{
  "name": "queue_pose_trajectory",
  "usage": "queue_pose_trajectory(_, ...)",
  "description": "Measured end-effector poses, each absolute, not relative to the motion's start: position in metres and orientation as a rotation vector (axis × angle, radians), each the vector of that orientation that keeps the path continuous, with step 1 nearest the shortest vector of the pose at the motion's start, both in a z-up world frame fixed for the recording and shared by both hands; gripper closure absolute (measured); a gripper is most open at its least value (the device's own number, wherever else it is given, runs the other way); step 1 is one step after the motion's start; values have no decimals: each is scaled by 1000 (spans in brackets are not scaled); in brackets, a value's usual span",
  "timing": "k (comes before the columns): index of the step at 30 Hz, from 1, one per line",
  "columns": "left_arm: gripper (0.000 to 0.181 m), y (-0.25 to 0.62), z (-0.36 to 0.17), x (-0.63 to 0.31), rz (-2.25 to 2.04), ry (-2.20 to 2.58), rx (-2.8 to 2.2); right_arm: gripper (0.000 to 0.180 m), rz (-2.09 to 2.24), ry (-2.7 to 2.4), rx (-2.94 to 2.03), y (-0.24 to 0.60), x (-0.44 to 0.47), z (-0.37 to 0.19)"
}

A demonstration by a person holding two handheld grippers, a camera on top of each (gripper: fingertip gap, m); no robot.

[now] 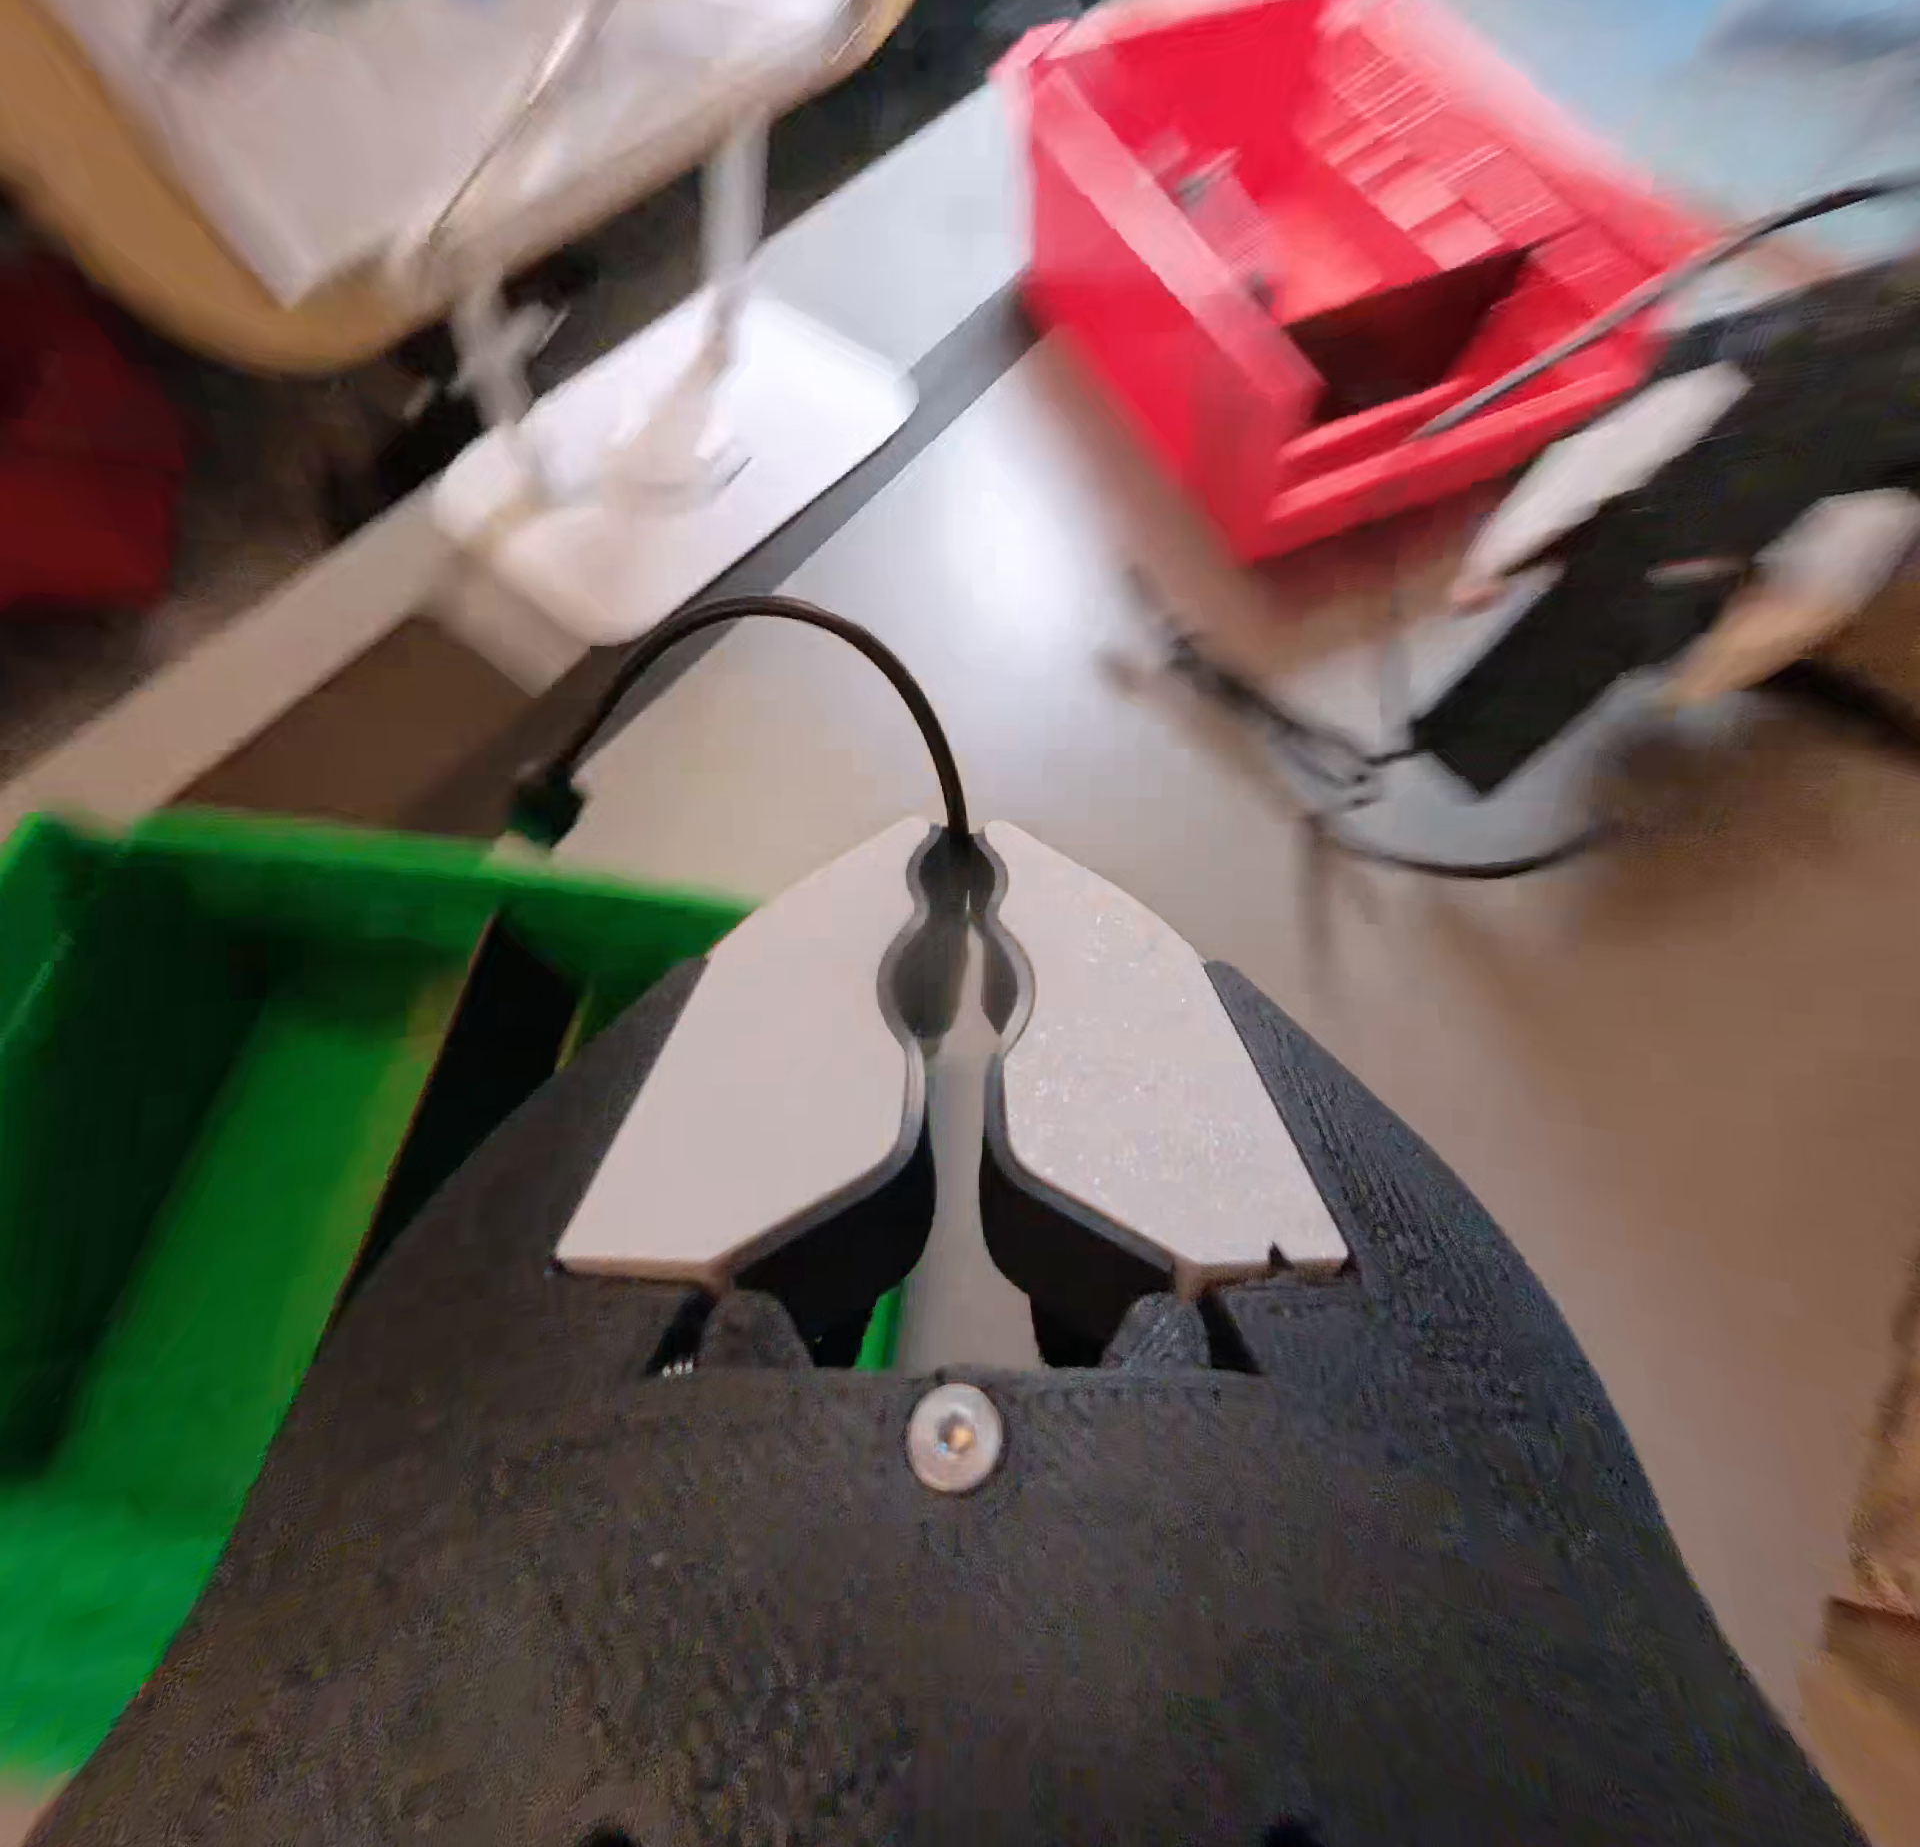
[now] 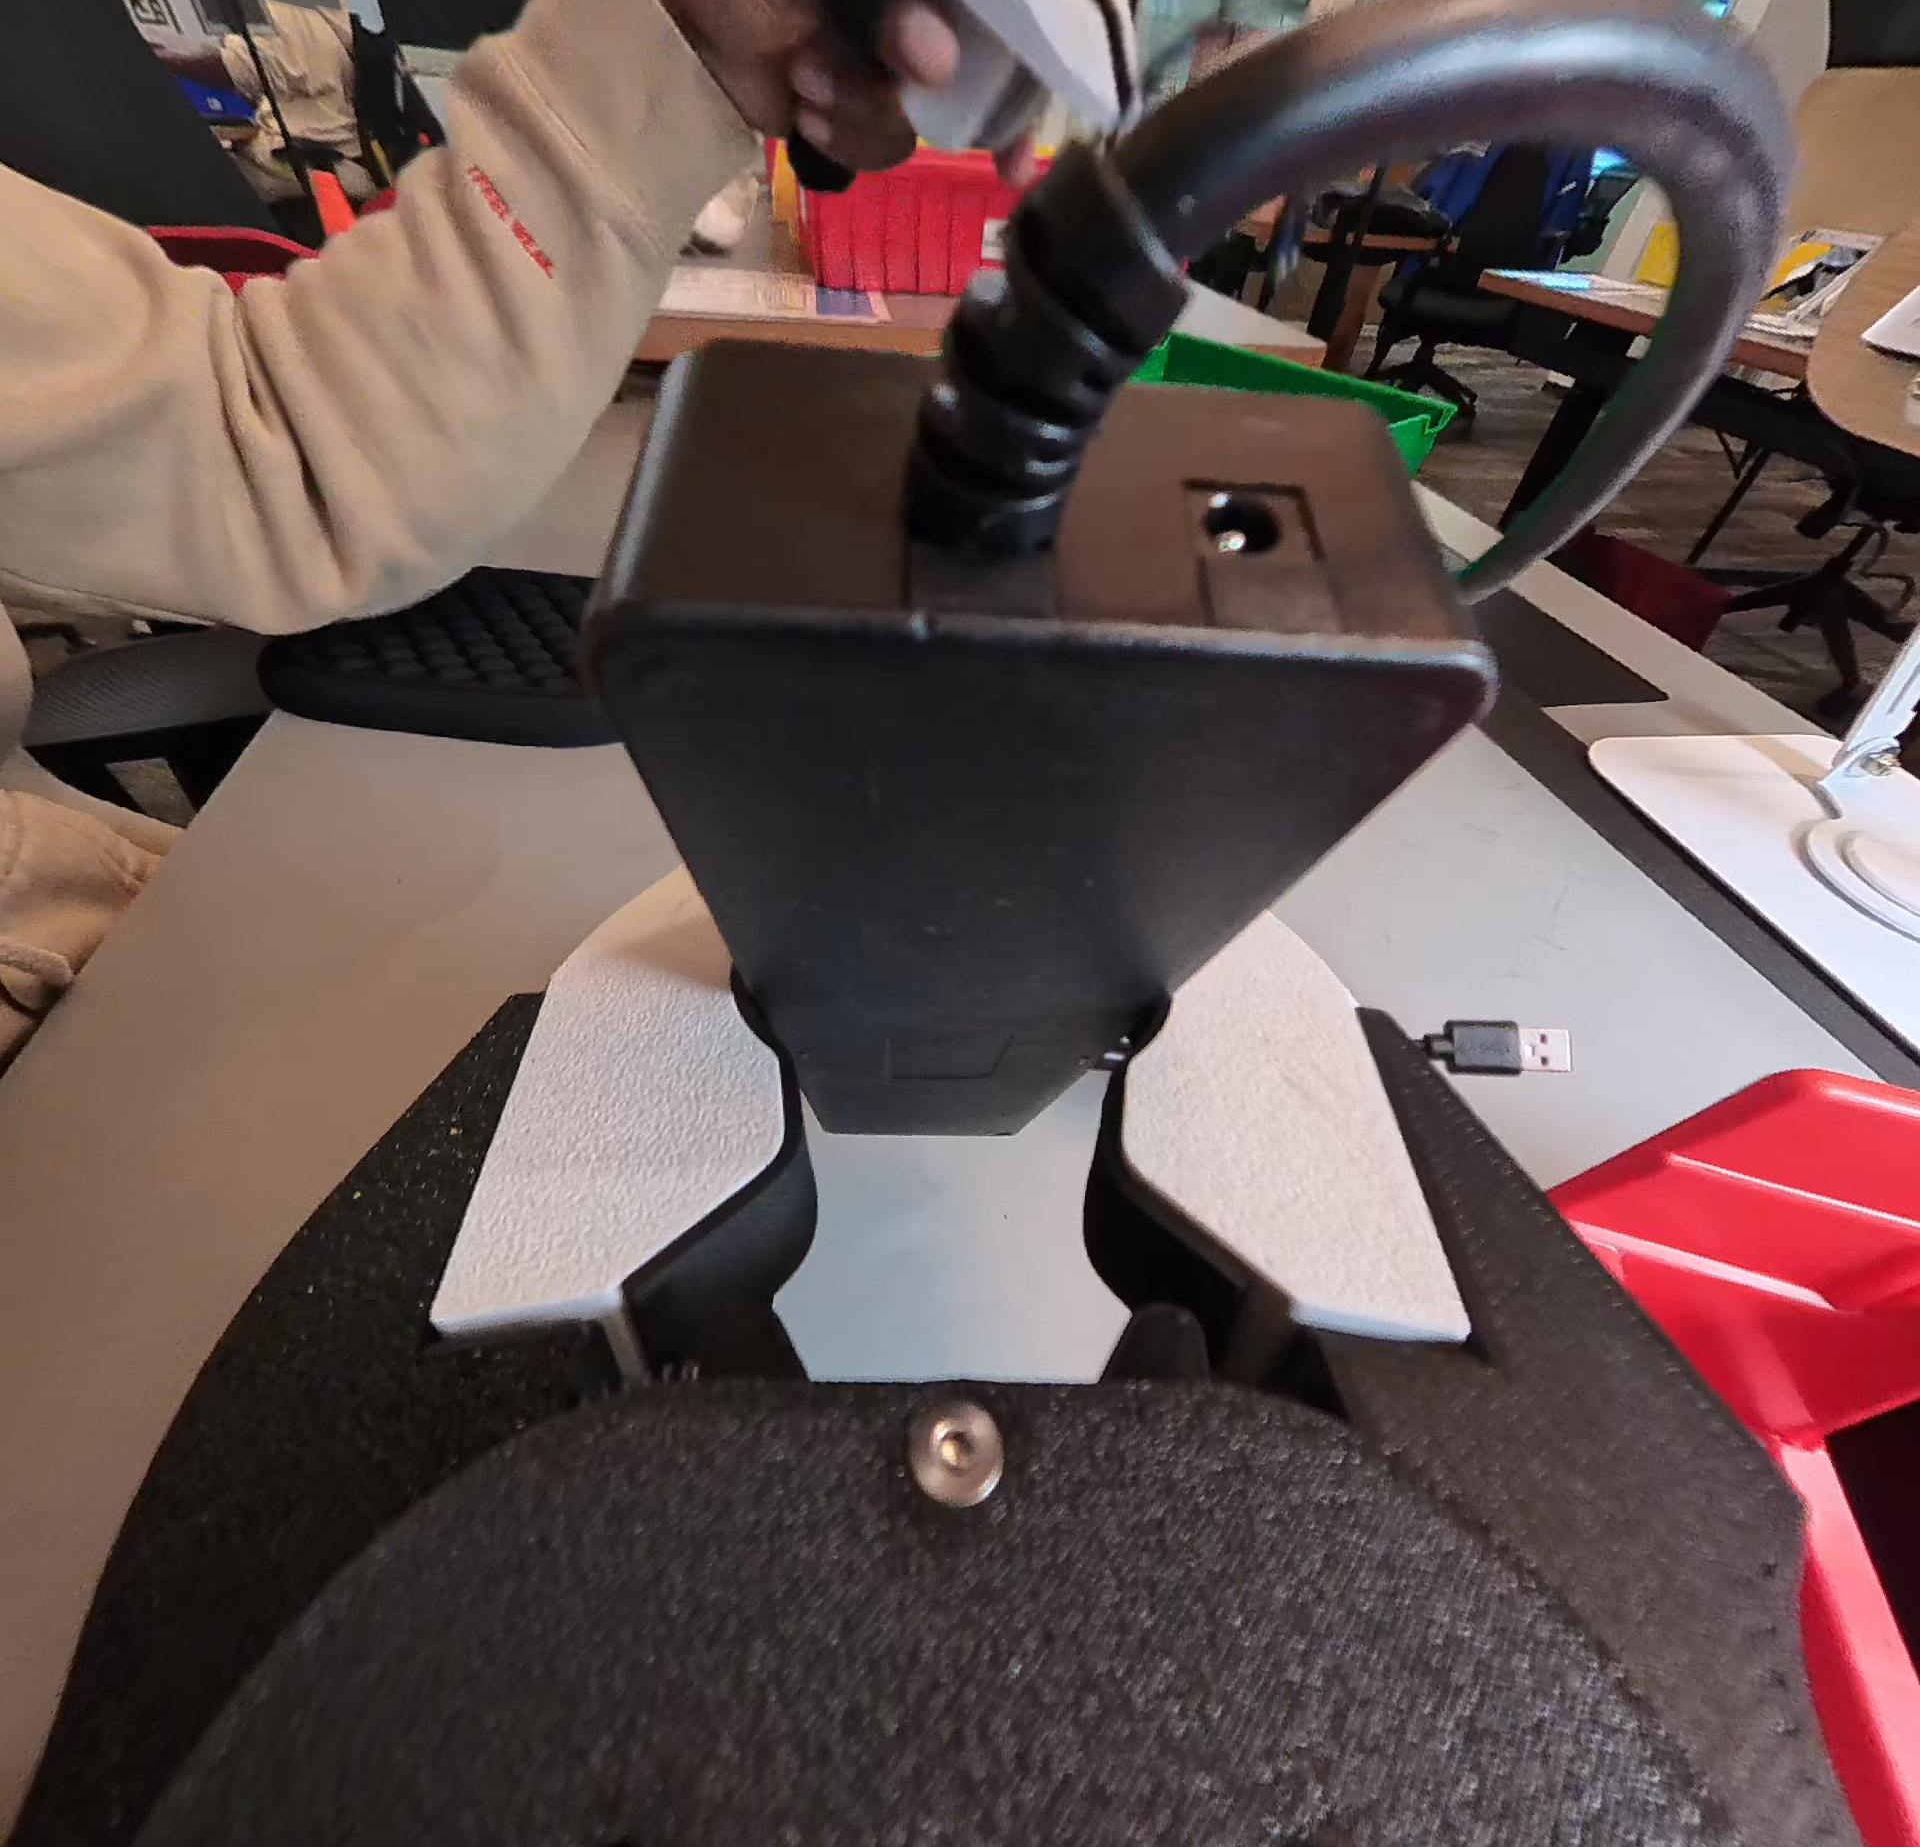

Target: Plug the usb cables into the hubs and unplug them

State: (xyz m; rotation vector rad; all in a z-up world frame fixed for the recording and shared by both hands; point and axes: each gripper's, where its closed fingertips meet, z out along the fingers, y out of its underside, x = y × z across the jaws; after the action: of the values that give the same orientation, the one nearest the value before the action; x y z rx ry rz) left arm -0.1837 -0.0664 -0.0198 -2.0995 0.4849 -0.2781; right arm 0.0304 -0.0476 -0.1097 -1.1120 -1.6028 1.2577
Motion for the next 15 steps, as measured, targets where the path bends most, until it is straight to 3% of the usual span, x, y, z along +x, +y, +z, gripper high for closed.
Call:
queue_pose_trajectory(3,176,-84,12,-118,-533,694,-1908,117,1260,-1589,-1114,-46,31,-108)
queue_pose_trajectory(8,177,-96,14,-48,-1008,829,-1755,116,1245,-1554,-1128,-35,33,-107)
queue_pose_trajectory(15,177,-65,-74,-58,-1351,302,-1821,117,1290,-1551,-1103,-30,42,-103)
